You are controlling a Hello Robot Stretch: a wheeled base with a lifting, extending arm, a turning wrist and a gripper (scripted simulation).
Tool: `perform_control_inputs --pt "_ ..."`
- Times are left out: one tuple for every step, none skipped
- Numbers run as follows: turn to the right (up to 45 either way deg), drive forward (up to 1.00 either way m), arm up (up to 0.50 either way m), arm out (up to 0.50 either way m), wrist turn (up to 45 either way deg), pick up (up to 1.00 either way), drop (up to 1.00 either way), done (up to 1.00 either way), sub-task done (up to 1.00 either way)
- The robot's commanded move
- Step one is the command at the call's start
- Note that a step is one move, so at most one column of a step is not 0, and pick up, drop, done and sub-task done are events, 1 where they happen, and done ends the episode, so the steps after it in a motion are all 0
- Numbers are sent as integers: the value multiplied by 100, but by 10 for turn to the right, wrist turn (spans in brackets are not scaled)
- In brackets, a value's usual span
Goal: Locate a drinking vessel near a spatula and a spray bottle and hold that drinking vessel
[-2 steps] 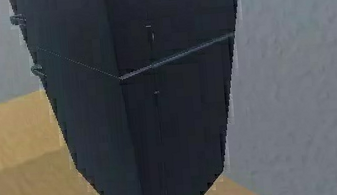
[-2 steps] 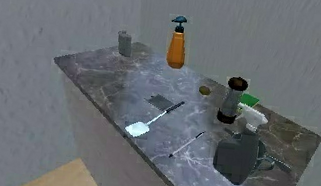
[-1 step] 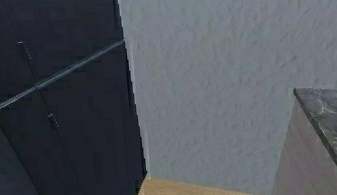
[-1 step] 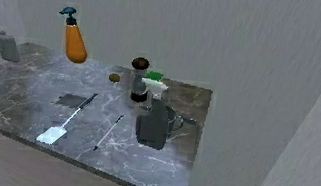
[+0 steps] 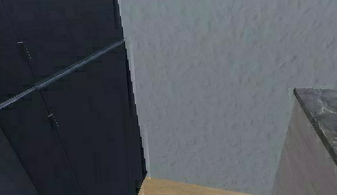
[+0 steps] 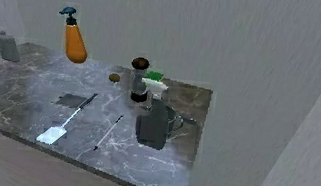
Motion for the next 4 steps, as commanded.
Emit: perform_control_inputs --pt "0 0 38 0 0 0 0 0 0" --pt "0 0 0 20 0 0 0 0 0" --pt "0 0 0 0 450 0 0 0 0" --pt "0 0 0 0 450 0 0 0 0"
